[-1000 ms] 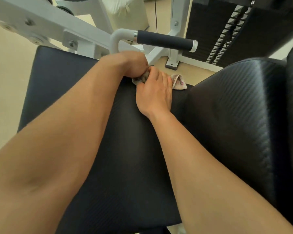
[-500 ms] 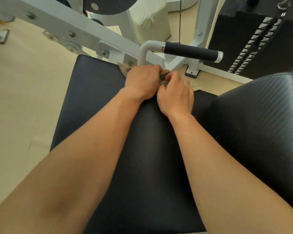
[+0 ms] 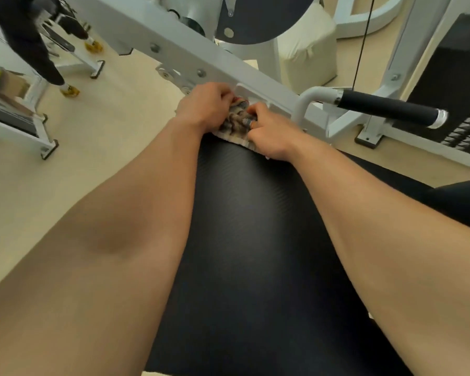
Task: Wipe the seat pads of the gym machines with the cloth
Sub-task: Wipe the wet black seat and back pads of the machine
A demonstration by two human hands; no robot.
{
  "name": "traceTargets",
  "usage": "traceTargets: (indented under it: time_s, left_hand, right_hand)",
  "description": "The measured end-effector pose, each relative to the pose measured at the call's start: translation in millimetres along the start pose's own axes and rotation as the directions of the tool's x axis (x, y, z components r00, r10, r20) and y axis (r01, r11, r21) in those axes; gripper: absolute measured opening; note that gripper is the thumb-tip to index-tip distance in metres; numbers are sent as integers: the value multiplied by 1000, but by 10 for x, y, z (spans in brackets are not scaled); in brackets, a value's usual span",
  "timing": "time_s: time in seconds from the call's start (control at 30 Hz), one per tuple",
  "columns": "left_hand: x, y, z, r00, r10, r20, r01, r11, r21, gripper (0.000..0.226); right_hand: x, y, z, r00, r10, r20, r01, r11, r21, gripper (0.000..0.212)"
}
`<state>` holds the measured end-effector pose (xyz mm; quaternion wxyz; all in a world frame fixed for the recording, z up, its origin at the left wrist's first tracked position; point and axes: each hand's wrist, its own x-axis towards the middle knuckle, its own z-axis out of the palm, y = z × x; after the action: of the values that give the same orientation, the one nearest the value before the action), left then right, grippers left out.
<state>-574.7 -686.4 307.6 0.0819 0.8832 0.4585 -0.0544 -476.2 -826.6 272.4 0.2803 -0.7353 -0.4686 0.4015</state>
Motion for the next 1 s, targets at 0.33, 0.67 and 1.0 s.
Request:
traceTargets:
  time_s: [0.33, 0.67, 1.0]
  left_hand:
    - [-95, -128, 113, 1000, -24, 4, 24, 989, -145, 35]
    - [-1127, -439, 462, 993, 3, -119, -18, 992, -127, 53]
    - [-266, 258, 360, 998, -65, 9, 61, 968, 245, 59]
  right_hand:
    - [80, 235, 82, 994, -91, -62, 73, 966, -247, 46]
    - [-428, 48, 901, 930, -319, -183, 192, 845, -498, 61]
    - [-142, 458, 216, 957, -63, -282, -46, 930, -364, 49]
